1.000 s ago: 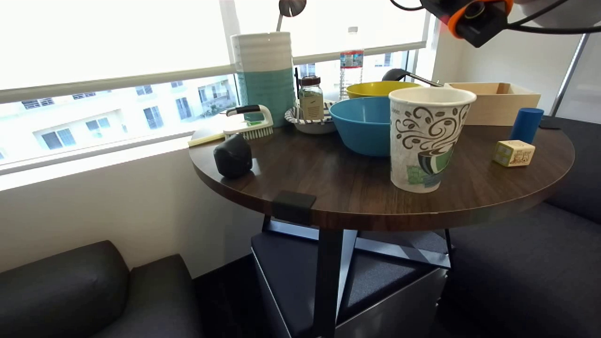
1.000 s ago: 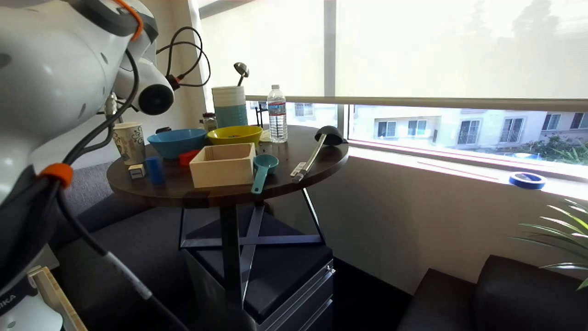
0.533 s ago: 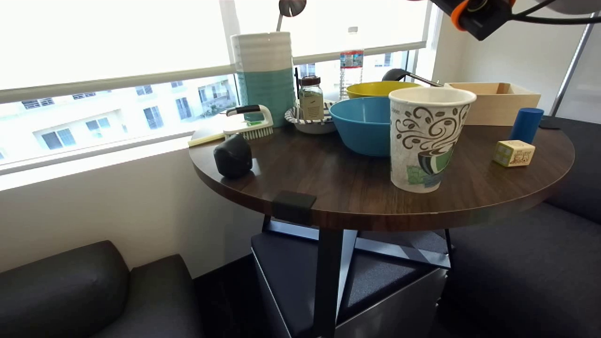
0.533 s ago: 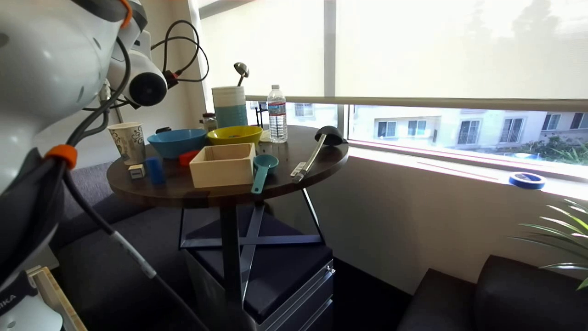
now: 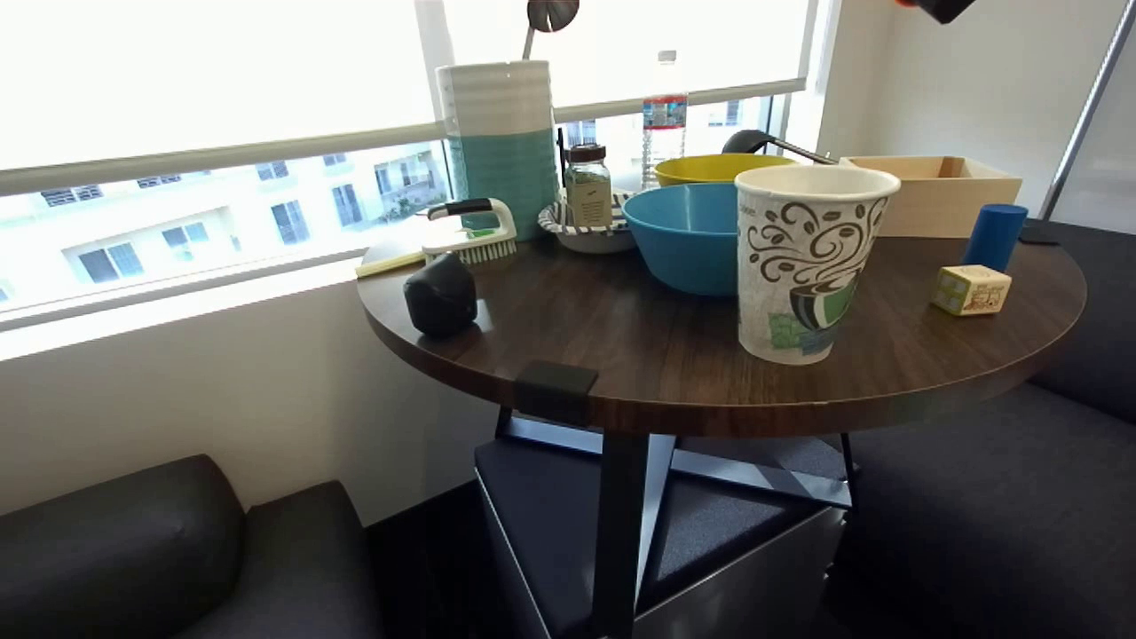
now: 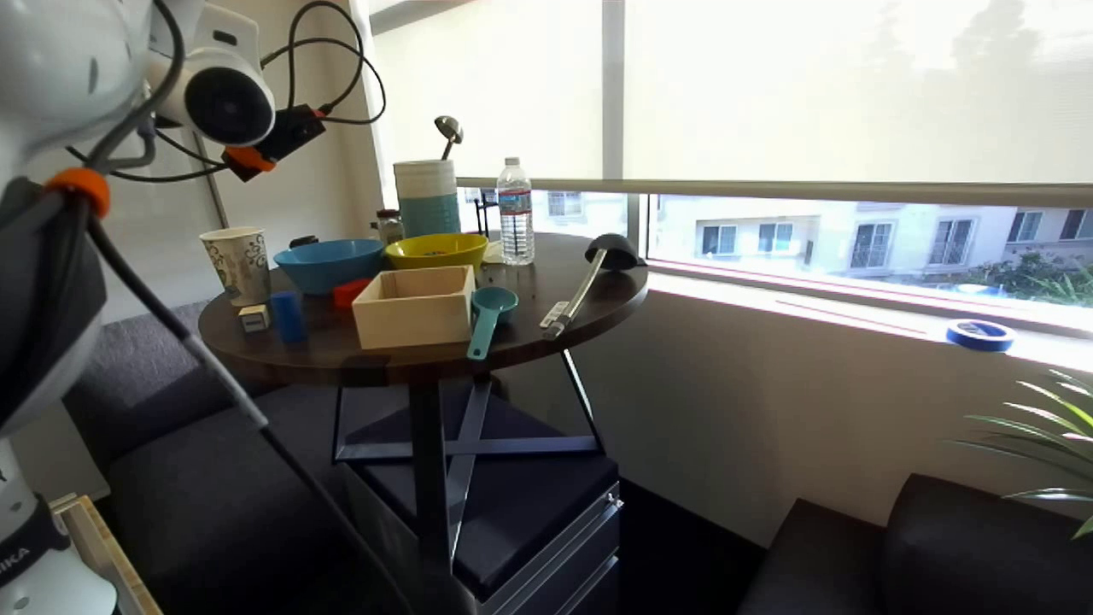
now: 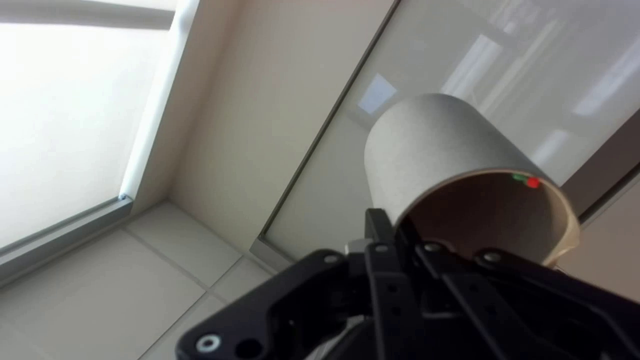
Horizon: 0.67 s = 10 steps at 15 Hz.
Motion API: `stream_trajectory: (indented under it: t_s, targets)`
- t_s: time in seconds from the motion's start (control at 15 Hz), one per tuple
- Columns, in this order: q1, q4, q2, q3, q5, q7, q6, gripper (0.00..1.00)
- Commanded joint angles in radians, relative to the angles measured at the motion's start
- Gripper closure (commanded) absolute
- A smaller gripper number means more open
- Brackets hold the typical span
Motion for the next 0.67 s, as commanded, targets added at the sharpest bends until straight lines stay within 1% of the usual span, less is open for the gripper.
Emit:
stream_trajectory:
  t_s: [0.0, 0.13, 0.33, 0.4, 0.6]
  targets:
    - [0.018, 0.059, 0.135, 0.094, 0.029, 0.108, 0.103, 0.99]
    - [0.014, 0.085, 0.208, 0.142, 0.022, 0.174, 0.150, 0.99]
    - [-0.033, 0.117, 0.337, 0.207, 0.012, 0.272, 0.176, 0.99]
    - [-0.060, 0.126, 0.382, 0.232, 0.010, 0.303, 0.183, 0.99]
    - [-0.188, 0.140, 0.520, 0.322, 0.013, 0.432, 0.167, 0.99]
